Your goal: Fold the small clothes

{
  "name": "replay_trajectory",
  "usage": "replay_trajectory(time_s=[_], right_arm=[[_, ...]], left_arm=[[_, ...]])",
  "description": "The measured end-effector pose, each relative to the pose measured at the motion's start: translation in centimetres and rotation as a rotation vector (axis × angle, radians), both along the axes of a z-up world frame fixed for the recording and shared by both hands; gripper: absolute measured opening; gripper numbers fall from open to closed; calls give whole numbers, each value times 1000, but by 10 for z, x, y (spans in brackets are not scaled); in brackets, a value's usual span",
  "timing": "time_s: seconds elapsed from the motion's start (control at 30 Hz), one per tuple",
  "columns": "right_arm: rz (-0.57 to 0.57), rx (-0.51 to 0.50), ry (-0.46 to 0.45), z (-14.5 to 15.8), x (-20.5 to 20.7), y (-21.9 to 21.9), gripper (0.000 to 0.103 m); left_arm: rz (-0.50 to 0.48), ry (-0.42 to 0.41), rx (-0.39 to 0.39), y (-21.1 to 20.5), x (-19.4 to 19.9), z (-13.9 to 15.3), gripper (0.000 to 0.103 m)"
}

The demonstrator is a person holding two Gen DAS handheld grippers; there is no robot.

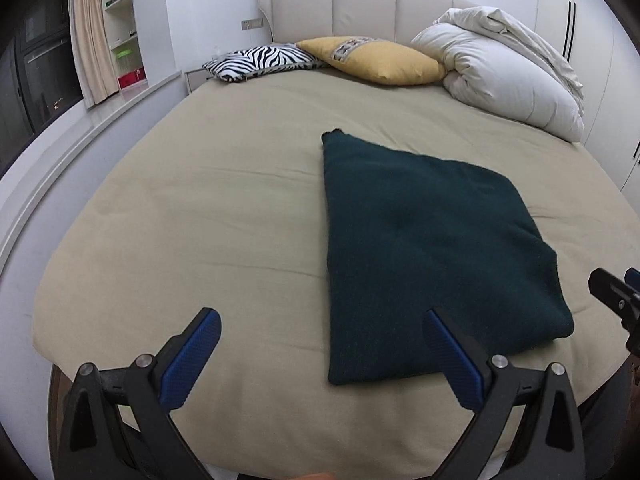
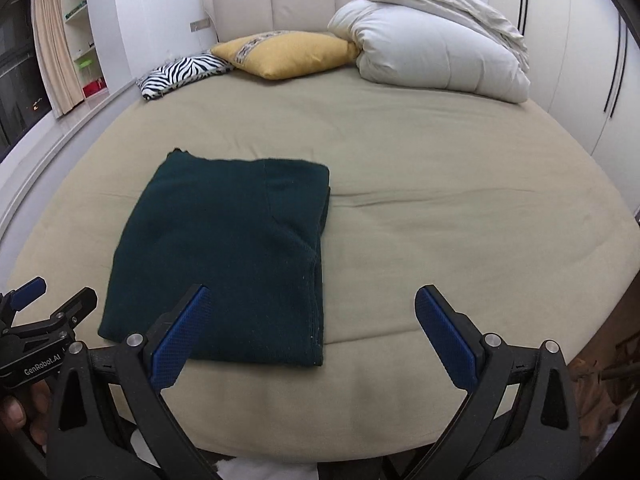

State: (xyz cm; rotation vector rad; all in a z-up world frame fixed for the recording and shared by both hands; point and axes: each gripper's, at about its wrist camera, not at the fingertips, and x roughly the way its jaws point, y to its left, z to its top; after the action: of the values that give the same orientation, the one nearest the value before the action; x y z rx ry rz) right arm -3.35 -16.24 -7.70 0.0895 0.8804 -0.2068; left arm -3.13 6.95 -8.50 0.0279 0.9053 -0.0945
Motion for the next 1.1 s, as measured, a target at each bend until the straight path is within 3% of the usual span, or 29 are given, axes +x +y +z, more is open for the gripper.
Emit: replay_trajectory(time_s=[0.23,1.1], right_arm=[[18,-4,38,-20,8,3,103],[28,-1,53,-18,6,12,103]], left_arm=[[-1,7,0,1,2,-1,103],[-4,5,1,-2,0,-1,103]])
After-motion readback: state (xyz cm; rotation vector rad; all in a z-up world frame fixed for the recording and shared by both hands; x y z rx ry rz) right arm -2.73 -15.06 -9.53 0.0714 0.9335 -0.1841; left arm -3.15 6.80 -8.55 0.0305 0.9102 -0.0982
